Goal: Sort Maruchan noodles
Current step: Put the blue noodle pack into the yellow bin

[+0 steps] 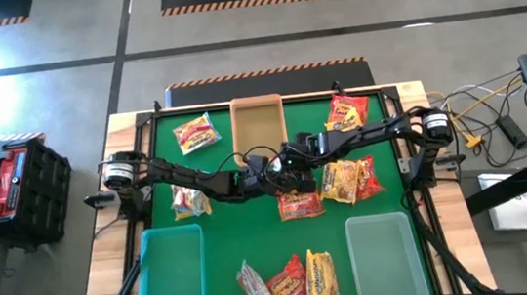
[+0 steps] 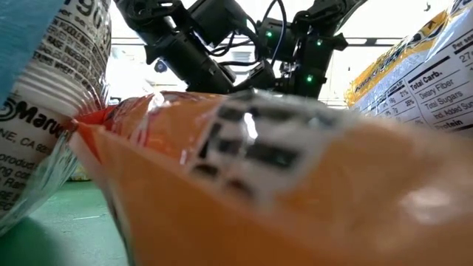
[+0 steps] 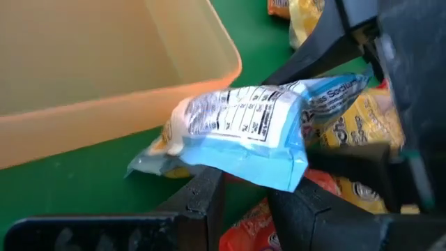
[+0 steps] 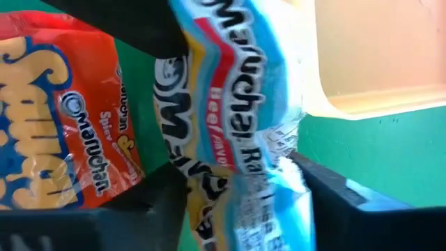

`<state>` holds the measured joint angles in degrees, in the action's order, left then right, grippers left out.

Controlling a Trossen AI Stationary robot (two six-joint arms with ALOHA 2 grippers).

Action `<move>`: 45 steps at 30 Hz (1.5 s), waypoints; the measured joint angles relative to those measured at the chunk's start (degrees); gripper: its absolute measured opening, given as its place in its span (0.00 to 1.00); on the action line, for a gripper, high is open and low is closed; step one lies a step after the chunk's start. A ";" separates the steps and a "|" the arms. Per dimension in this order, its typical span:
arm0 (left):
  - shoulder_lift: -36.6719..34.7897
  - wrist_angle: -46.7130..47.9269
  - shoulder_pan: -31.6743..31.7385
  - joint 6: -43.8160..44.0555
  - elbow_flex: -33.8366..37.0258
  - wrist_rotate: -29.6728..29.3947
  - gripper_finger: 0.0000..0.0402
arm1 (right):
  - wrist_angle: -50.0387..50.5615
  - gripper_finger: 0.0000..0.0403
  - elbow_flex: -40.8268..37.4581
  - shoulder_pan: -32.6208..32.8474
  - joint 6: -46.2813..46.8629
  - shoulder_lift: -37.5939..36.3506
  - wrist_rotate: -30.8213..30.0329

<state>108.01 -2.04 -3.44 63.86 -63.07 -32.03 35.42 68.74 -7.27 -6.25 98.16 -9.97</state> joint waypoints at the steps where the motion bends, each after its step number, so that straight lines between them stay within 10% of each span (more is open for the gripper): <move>1: 0.00 0.01 -0.05 -0.11 0.00 0.11 0.21 | 0.42 0.47 0.03 0.00 -0.23 -0.02 -0.10; 19: -1.60 4.74 -2.55 0.47 0.02 1.49 0.21 | 3.85 0.06 -0.01 -0.28 -1.32 -2.94 3.66; 45: -12.21 17.78 -5.27 0.69 0.20 -0.28 0.21 | 5.11 0.03 0.31 -0.93 3.95 -11.54 13.50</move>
<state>95.79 15.74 -8.71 64.55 -62.87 -32.31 40.53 69.06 -8.20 -2.30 86.62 3.53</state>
